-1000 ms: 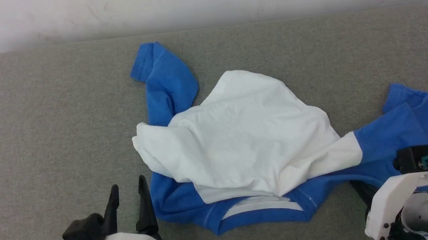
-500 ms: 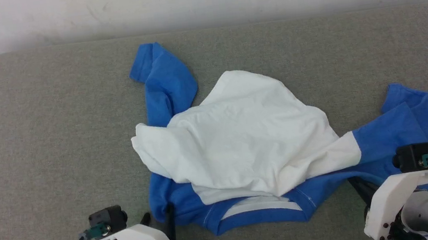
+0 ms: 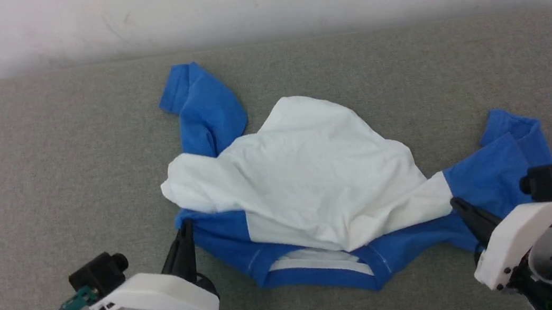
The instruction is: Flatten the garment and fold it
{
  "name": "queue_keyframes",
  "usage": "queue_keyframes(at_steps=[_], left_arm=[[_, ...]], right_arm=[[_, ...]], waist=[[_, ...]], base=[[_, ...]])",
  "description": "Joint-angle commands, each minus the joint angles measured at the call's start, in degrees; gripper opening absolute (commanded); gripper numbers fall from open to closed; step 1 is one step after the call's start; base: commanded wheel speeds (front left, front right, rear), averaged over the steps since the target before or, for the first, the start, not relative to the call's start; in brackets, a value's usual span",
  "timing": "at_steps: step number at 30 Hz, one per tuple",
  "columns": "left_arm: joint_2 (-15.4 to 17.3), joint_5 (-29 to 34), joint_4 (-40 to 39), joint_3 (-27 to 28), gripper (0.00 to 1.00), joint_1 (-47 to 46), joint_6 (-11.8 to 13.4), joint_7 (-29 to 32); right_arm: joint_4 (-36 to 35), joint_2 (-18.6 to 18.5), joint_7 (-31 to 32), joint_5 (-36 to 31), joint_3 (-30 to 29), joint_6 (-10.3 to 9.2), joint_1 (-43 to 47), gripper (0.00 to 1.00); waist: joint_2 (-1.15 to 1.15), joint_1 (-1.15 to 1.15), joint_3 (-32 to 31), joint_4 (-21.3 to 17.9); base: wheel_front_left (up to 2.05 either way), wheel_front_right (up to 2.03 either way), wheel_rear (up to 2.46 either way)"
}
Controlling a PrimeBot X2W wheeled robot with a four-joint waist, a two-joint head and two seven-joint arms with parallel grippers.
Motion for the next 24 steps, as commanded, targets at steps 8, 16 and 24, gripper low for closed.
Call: queue_keyframes(at_steps=[8, 16, 24], left_arm=[[2.2, -2.1, -10.1, 0.3, 0.00, -14.3, -3.5, 1.4], [4.8, -0.7, -9.7, -0.3, 0.00, -28.6, -2.8, 6.5], [7.7, 2.8, -4.7, -0.2, 1.00, -19.5, 3.5, 10.3]], right_arm=[[-10.3, -0.4, 7.0, 11.4, -1.4, -0.05, -10.7, 0.00], [-13.3, -1.6, 15.5, 12.4, -4.1, -0.05, -20.5, 0.00], [-13.8, -0.3, 14.6, 10.1, -5.1, -0.05, -11.8, 1.00]], waist=[[0.00, 0.00, -4.0, 0.0], [0.00, 0.00, -7.0, -0.4], [0.00, 0.00, -7.0, -0.6]], base=[[0.00, 0.00, 0.00], [0.00, 0.00, 0.00], [0.00, 0.00, 0.00]])
